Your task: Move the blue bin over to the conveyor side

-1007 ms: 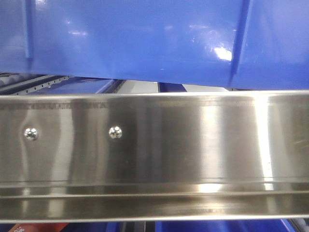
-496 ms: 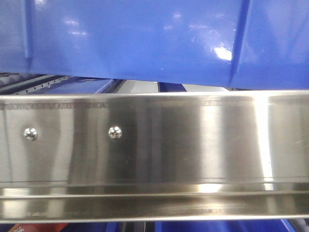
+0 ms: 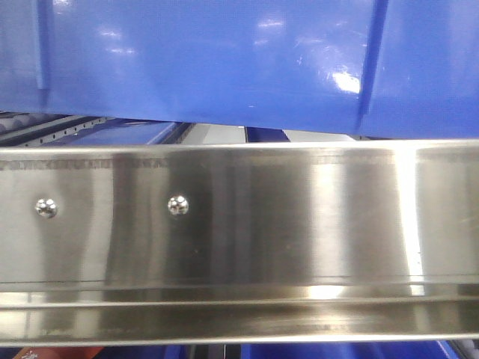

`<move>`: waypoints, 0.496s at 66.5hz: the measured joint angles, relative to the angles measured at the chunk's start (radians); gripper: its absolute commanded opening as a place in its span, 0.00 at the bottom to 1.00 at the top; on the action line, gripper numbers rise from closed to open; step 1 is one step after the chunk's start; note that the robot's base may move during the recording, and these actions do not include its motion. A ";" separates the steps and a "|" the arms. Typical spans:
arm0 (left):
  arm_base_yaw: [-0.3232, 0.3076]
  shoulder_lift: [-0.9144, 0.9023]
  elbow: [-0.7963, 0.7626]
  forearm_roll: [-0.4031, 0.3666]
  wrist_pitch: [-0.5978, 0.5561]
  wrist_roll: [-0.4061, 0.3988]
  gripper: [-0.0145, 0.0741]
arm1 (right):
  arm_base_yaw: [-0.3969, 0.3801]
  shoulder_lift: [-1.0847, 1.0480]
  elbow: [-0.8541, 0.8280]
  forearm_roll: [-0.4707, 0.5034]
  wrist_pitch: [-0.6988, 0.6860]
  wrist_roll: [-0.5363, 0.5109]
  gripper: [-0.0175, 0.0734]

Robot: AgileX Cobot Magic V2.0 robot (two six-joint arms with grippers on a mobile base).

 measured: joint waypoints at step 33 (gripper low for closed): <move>0.000 0.027 -0.001 0.058 0.002 -0.002 0.82 | -0.073 0.084 -0.002 0.095 0.004 -0.031 0.82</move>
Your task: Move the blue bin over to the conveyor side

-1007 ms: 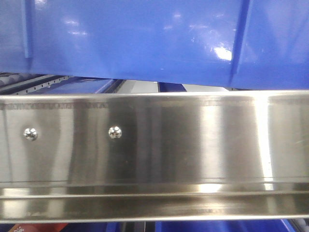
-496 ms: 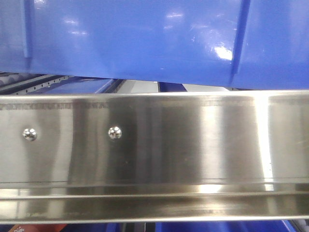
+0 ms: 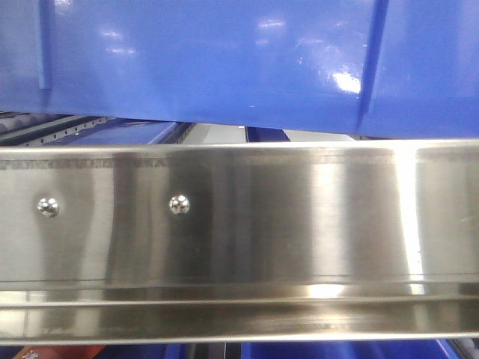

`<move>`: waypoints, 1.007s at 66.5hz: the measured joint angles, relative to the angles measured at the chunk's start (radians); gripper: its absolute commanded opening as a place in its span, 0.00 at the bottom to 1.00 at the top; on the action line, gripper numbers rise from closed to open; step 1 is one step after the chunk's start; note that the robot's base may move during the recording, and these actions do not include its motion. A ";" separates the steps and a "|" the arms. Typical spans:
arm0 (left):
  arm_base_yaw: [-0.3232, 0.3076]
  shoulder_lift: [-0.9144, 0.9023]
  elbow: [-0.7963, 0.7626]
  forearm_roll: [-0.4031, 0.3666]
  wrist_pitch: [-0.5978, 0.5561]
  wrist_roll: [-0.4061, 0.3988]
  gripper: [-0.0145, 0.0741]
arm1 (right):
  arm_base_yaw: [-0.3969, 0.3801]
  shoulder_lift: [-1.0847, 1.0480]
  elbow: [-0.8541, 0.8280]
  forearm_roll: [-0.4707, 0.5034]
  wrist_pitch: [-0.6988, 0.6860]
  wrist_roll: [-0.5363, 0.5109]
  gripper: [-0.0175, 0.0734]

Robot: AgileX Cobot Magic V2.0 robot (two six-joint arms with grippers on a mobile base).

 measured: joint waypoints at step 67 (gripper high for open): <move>0.109 -0.015 0.070 -0.092 0.000 0.000 0.82 | 0.036 0.066 -0.001 0.006 -0.002 -0.009 0.82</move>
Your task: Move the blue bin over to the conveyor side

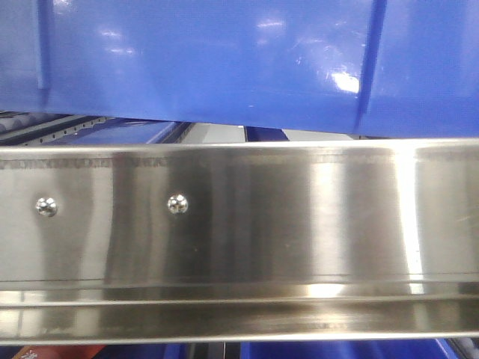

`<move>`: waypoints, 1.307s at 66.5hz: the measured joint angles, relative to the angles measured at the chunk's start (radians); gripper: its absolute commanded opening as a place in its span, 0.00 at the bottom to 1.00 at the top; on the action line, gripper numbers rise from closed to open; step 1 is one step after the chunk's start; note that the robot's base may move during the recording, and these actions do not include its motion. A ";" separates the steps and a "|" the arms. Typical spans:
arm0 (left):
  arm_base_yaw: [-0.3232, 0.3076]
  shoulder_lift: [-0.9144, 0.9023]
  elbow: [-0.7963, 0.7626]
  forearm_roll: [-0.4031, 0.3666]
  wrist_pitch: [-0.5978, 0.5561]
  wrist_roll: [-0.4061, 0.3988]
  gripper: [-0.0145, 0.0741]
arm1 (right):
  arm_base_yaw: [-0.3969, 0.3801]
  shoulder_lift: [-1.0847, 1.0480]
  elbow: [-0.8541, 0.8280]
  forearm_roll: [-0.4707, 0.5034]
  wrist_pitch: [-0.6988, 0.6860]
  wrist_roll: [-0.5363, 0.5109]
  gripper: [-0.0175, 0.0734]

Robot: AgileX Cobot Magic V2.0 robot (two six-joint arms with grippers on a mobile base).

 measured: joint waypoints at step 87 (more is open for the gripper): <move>-0.055 0.008 0.029 0.010 0.000 0.009 0.82 | 0.056 0.020 0.000 0.018 -0.039 -0.009 0.82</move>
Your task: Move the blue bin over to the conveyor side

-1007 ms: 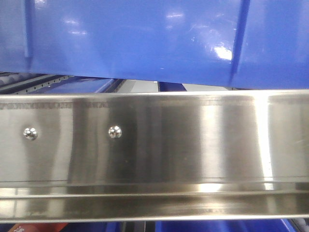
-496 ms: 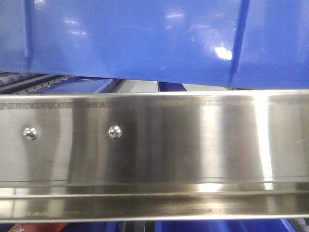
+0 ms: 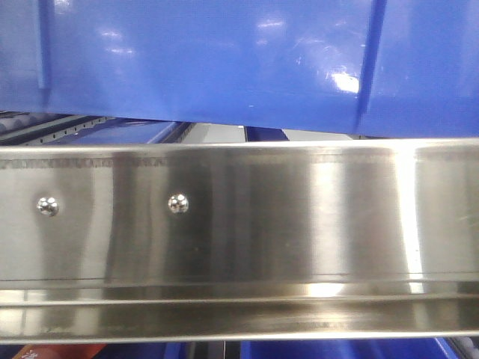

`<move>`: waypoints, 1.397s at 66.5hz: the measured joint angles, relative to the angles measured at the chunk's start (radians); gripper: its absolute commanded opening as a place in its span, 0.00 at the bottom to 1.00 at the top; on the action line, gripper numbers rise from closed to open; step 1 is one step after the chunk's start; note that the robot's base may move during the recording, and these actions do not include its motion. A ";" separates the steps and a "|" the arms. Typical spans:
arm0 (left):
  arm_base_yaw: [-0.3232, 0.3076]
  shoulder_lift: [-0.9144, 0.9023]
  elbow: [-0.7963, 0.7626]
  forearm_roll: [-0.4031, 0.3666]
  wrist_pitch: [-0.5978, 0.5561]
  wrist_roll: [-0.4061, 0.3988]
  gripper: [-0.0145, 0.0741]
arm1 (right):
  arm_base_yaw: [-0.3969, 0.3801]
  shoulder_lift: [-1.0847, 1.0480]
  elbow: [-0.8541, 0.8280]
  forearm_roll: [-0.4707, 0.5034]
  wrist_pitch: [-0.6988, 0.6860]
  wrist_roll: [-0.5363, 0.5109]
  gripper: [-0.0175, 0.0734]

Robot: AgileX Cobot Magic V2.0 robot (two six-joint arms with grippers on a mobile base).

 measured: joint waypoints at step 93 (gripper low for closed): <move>0.000 0.031 0.073 -0.001 0.000 0.006 0.82 | 0.000 0.000 0.000 0.000 -0.006 0.000 0.82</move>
